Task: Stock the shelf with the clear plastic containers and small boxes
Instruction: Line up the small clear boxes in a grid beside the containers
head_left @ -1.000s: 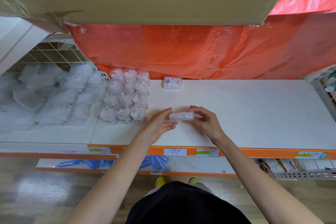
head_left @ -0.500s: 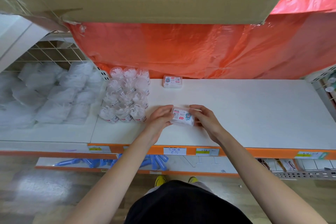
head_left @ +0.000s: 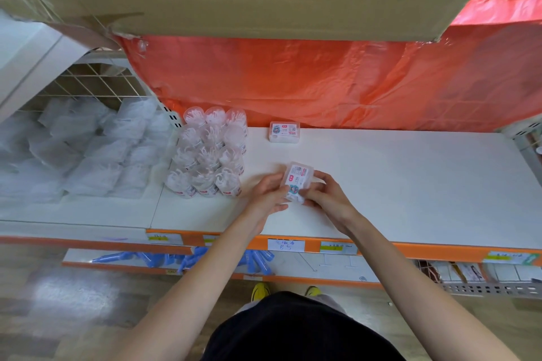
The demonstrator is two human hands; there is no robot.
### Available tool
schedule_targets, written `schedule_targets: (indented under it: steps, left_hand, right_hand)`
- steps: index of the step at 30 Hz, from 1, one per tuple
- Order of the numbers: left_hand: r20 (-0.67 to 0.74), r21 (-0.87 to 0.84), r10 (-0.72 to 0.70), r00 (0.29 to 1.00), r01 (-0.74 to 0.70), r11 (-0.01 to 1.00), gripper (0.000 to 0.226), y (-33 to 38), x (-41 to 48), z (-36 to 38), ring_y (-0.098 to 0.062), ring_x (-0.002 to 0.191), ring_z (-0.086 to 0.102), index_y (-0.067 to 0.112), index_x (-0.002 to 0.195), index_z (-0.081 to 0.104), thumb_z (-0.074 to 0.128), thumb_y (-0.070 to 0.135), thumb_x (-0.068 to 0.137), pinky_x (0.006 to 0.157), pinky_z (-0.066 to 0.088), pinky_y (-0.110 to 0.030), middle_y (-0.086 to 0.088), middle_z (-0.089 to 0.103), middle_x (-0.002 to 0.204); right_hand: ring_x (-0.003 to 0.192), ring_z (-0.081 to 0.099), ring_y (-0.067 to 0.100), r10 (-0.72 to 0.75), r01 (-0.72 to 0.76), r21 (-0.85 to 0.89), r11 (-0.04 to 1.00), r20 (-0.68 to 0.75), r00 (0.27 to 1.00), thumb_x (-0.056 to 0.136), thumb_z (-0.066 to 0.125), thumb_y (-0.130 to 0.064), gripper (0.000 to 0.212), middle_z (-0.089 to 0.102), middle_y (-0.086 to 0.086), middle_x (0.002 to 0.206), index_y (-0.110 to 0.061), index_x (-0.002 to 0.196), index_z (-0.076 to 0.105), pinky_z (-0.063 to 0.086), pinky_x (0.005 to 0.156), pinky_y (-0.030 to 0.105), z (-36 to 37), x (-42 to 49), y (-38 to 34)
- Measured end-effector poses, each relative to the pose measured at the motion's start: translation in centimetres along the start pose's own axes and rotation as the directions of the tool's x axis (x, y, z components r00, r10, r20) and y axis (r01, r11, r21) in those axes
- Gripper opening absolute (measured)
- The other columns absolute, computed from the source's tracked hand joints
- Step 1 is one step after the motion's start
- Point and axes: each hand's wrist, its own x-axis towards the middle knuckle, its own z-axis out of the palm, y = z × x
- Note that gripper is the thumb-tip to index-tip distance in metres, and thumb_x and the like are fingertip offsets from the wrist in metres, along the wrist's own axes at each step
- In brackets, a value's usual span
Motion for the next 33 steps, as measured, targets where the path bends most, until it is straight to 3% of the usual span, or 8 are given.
schedule_targets:
  steps: [7,12,15,18,22,26,29,33]
  left_hand:
    - [-0.028,0.22,0.046,0.999,-0.039,0.975,0.027,1.2,1.0,-0.6,-0.006,0.085,0.056,0.023,0.121,0.063,0.047,0.014,0.102,0.067,0.043,-0.019,0.001,0.064,0.113]
    - [0.015,0.352,0.071,0.997,-0.072,0.933,0.027,1.1,1.4,-0.5,0.001,0.082,0.053,0.019,0.118,0.062,0.041,0.011,0.104,0.057,0.04,-0.009,0.002,0.061,0.109]
    - [-0.005,0.427,0.17,0.985,-0.152,0.891,0.028,0.5,1.4,-0.1,-0.005,0.093,0.059,0.014,0.126,0.06,0.046,0.013,0.102,0.068,0.044,-0.008,-0.004,0.063,0.121]
    - [-0.032,0.781,0.38,0.924,-0.214,0.586,0.037,-0.6,1.8,-0.1,-0.023,0.121,0.052,0.013,0.133,0.054,0.052,0.025,0.098,0.1,0.041,-0.029,-0.006,0.058,0.133]
    - [0.09,0.944,0.47,0.878,-0.225,0.239,0.053,-2.0,1.8,-0.4,-0.018,0.143,0.025,0.016,0.146,0.039,0.049,0.033,0.097,0.117,0.02,-0.033,-0.001,0.033,0.155]
    - [0.135,0.978,0.371,0.919,-0.183,0.096,0.067,-3.1,2.8,-0.5,-0.02,0.15,-0.001,0.02,0.153,0.023,0.037,0.052,0.095,0.12,0.004,-0.039,0.0,0.006,0.164]
    - [0.154,0.985,0.344,0.926,-0.17,0.019,0.084,-4.0,3.2,-0.4,-0.023,0.15,-0.005,0.02,0.154,0.018,0.007,0.065,0.084,0.12,0.0,-0.043,-0.003,0.003,0.164]
    - [0.167,0.984,0.371,0.913,-0.177,-0.007,0.083,-5.0,3.3,-0.9,-0.019,0.15,-0.012,0.023,0.156,0.01,0.0,0.066,0.086,0.121,-0.004,-0.044,0.0,-0.005,0.164]
  right_hand:
    - [0.113,0.049,-0.005,-0.357,0.345,-0.405,0.847,0.048,0.933,0.067,0.09,-0.013,0.08,0.046,-0.009,0.132,-0.019,0.135,0.047,0.044,0.091,0.014,-1.5,0.2,0.5]
    - [0.109,0.058,0.009,-0.428,0.448,-0.609,0.655,0.19,0.884,0.069,0.088,-0.014,0.057,0.059,-0.006,0.125,-0.017,0.12,0.062,0.046,0.091,0.023,-2.1,0.7,0.1]
    - [0.096,0.057,0.003,-0.434,0.429,-0.633,0.644,0.158,0.887,0.068,0.088,-0.014,0.053,0.063,-0.005,0.119,-0.018,0.116,0.064,0.046,0.086,0.022,-2.4,1.0,0.6]
    - [0.093,0.057,0.0,-0.452,0.379,-0.63,0.678,0.049,0.891,0.07,0.087,-0.018,0.052,0.062,-0.009,0.116,-0.02,0.116,0.063,0.04,0.081,0.009,-3.1,1.6,1.3]
    - [0.103,0.06,0.017,-0.453,0.277,-0.668,0.691,-0.1,0.886,0.076,0.082,-0.014,0.052,0.06,0.0,0.12,-0.015,0.122,0.058,0.048,0.091,0.028,-4.4,2.7,1.6]
    - [0.116,0.056,0.028,-0.47,0.22,-0.74,0.635,-0.144,0.871,0.08,0.073,-0.014,0.052,0.057,0.008,0.13,-0.011,0.129,0.054,0.044,0.099,0.036,-4.6,3.2,1.6]
    - [0.137,0.037,0.03,-0.514,0.173,-0.834,0.523,-0.146,0.846,0.083,0.072,-0.018,0.062,0.039,0.013,0.153,-0.011,0.14,0.048,0.03,0.11,0.039,-4.3,2.5,2.2]
    - [0.126,0.048,0.032,-0.624,0.243,-0.905,0.349,-0.031,0.781,0.086,0.065,-0.024,0.049,0.048,0.011,0.145,-0.013,0.133,0.056,0.038,0.103,0.043,-3.9,1.4,3.6]
